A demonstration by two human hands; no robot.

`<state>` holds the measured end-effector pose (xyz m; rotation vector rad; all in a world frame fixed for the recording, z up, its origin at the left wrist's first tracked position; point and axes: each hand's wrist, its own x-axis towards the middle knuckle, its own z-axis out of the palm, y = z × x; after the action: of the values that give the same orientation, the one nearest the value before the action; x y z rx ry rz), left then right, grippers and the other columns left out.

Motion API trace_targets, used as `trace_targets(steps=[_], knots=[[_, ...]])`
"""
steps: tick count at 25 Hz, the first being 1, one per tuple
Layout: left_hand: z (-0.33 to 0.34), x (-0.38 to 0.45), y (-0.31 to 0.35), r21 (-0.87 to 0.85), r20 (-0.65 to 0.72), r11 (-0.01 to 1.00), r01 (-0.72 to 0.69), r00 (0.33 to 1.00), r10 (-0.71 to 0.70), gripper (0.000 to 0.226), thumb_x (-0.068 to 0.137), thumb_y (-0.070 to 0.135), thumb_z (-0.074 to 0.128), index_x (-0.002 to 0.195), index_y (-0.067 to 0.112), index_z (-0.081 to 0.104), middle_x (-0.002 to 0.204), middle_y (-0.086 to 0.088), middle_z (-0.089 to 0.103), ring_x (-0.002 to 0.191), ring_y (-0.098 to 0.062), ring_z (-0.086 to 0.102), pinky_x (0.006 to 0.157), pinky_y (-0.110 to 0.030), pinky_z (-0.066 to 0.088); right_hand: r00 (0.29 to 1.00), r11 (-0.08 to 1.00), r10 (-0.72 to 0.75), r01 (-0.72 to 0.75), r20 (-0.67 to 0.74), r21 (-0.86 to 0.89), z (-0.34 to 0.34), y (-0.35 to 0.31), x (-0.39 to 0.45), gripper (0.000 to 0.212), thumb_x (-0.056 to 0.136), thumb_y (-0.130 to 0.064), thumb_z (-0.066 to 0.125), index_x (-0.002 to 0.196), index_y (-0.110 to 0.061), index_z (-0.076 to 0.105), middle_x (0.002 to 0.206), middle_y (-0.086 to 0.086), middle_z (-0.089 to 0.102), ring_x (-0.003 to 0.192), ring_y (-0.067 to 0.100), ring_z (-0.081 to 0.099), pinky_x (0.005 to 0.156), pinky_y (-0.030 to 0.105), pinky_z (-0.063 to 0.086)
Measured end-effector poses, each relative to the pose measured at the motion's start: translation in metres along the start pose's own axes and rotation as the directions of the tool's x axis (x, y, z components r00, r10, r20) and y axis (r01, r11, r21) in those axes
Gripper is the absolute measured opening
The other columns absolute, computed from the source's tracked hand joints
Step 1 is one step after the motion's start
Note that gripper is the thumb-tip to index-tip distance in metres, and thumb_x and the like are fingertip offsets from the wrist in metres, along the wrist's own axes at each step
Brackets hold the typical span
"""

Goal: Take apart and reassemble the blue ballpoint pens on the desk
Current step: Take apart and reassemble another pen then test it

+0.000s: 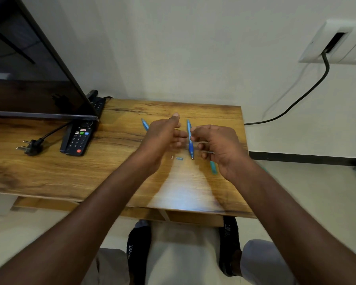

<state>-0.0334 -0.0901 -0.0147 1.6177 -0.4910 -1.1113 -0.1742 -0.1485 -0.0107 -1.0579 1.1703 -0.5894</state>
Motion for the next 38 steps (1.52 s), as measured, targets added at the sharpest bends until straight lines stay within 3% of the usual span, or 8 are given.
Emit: trace_targets(steps=[3, 6, 9, 15, 20, 27, 32, 38], knots=[[-0.026, 0.001, 0.001, 0.504, -0.073, 0.844, -0.185, 0.964, 0.256, 0.028, 0.105, 0.042, 0.059, 0.109, 0.016, 0.069, 0.096, -0.002, 0.077, 0.092, -0.019, 0.074, 0.089, -0.043, 0.061, 0.996, 0.994, 0.069, -0.073, 0.049, 0.083, -0.004, -0.003, 0.001, 0.017, 0.089, -0.015, 0.079, 0.104, -0.007, 0.080, 0.079, 0.001, 0.076, 0.058, 0.009, 0.057, 0.051, 0.025, 0.041], [-0.049, 0.000, 0.001, 0.829, -0.018, 0.535, -0.165, 0.947, 0.322, 0.024, 0.099, 0.041, 0.068, 0.102, 0.017, 0.072, 0.092, 0.001, 0.072, 0.090, -0.018, 0.068, 0.077, -0.038, 0.057, 0.992, 0.988, 0.102, -0.109, 0.074, 0.107, -0.003, -0.003, 0.002, 0.016, 0.089, -0.020, 0.080, 0.102, -0.011, 0.079, 0.085, 0.002, 0.077, 0.060, 0.010, 0.061, 0.054, 0.026, 0.043], [-0.055, -0.010, 0.001, 0.948, 0.030, 0.301, -0.099, 0.974, 0.225, 0.031, 0.090, 0.046, 0.078, 0.087, 0.016, 0.071, 0.082, -0.004, 0.072, 0.076, -0.022, 0.066, 0.066, -0.036, 0.051, 0.990, 0.986, 0.120, -0.128, 0.076, 0.111, -0.002, -0.002, 0.003, 0.021, 0.089, -0.021, 0.080, 0.106, -0.010, 0.079, 0.088, 0.002, 0.076, 0.064, 0.010, 0.064, 0.056, 0.027, 0.045], [-0.050, -0.015, -0.010, 0.988, 0.057, 0.133, -0.076, 0.989, 0.140, 0.036, 0.078, 0.040, 0.090, 0.096, 0.019, 0.068, 0.093, -0.001, 0.069, 0.086, -0.020, 0.065, 0.075, -0.038, 0.056, 0.989, 0.986, 0.121, -0.129, 0.082, 0.107, 0.001, -0.001, 0.001, 0.021, 0.089, -0.020, 0.080, 0.107, -0.010, 0.078, 0.090, 0.004, 0.073, 0.064, 0.010, 0.064, 0.056, 0.027, 0.046], [-0.051, -0.014, -0.009, 0.969, 0.097, 0.217, -0.120, 0.989, 0.114, 0.020, 0.087, 0.029, 0.084, 0.092, 0.015, 0.071, 0.090, -0.003, 0.072, 0.084, -0.019, 0.068, 0.073, -0.038, 0.056, 0.991, 0.988, 0.086, -0.098, 0.099, 0.123, 0.003, -0.001, -0.002, 0.012, 0.092, -0.018, 0.077, 0.101, -0.011, 0.076, 0.092, 0.006, 0.072, 0.073, 0.015, 0.068, 0.056, 0.027, 0.046], [-0.036, -0.020, 0.009, 0.507, 0.256, 0.818, -0.272, 0.953, 0.159, 0.011, 0.103, 0.024, 0.066, 0.107, 0.015, 0.071, 0.091, -0.006, 0.079, 0.087, -0.021, 0.078, 0.079, -0.039, 0.062, 0.996, 0.961, -0.084, 0.073, 0.029, 0.266, 0.003, -0.007, -0.002, 0.011, 0.098, -0.017, 0.071, 0.108, -0.011, 0.074, 0.097, 0.006, 0.077, 0.100, 0.025, 0.080, 0.068, 0.031, 0.051], [-0.014, -0.014, 0.010, 0.214, 0.276, 0.946, -0.242, 0.944, 0.179, 0.014, 0.100, 0.013, 0.070, 0.112, 0.007, 0.069, 0.103, -0.008, 0.082, 0.099, -0.022, 0.080, 0.090, -0.042, 0.064, 0.990, 0.927, -0.139, 0.134, -0.012, 0.349, -0.003, -0.014, -0.003, 0.003, 0.101, -0.016, 0.068, 0.102, -0.015, 0.070, 0.097, 0.007, 0.075, 0.093, 0.025, 0.080, 0.065, 0.029, 0.054], [-0.007, -0.014, 0.008, 0.155, 0.282, 0.951, -0.267, 0.935, 0.216, 0.009, 0.096, 0.012, 0.074, 0.105, 0.013, 0.070, 0.106, -0.012, 0.081, 0.104, -0.025, 0.079, 0.089, -0.039, 0.064, 0.976, 0.931, -0.215, 0.219, -0.045, 0.292, -0.001, -0.018, -0.009, 0.008, 0.103, -0.017, 0.067, 0.101, -0.009, 0.070, 0.094, 0.009, 0.075, 0.074, 0.019, 0.075, 0.054, 0.024, 0.057]])
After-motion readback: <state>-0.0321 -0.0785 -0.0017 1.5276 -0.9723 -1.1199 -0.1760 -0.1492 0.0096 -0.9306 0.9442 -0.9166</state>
